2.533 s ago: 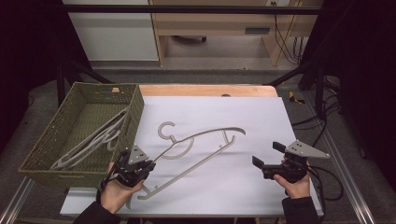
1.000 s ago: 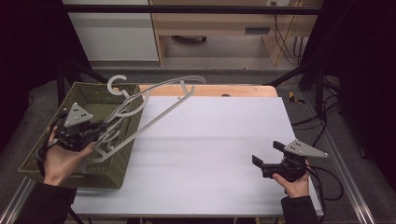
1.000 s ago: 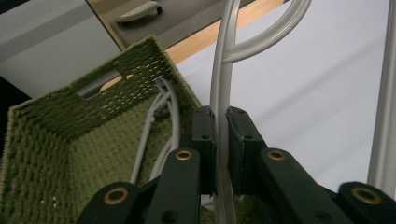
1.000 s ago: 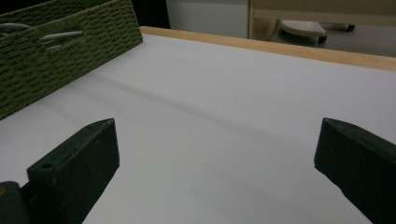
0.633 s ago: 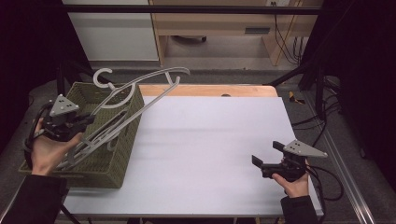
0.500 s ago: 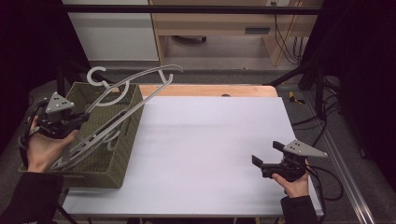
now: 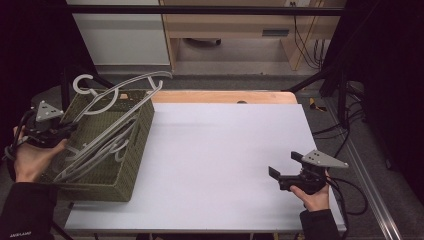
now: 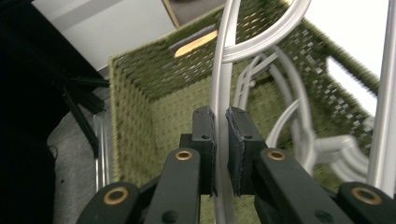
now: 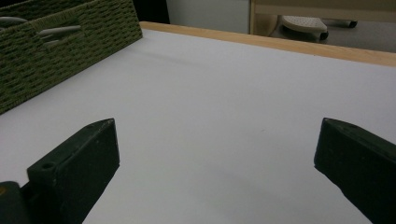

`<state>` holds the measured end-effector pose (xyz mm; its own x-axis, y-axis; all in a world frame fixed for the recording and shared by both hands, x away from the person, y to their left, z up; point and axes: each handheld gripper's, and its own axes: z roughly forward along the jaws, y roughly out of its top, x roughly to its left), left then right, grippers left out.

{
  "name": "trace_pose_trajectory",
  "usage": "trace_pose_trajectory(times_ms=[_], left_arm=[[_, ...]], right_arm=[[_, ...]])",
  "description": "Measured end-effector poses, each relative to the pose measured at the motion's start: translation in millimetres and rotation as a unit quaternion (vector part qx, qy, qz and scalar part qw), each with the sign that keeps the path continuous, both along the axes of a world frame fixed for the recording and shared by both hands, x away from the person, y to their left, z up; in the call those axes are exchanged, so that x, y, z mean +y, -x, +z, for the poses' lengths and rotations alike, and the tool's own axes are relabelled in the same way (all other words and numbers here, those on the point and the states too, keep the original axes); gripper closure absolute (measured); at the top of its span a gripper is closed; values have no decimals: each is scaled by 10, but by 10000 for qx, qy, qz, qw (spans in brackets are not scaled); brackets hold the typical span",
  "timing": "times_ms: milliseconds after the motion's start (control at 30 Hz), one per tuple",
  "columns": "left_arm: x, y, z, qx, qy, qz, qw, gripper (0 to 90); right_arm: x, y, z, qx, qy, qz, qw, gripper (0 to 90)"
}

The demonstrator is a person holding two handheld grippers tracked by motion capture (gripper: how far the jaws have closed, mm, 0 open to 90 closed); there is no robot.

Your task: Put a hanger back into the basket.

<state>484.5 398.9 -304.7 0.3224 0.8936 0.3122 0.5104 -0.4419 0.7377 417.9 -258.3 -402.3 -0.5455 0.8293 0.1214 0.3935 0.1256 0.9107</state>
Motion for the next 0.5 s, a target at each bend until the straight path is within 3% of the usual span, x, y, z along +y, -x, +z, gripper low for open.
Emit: trace_pose_trajectory(times_ms=[500], left_arm=[[383,-8,-188,39,-45,447,9990,821]], right_arm=[[8,-9,-16,37,31,33,10000,4]])
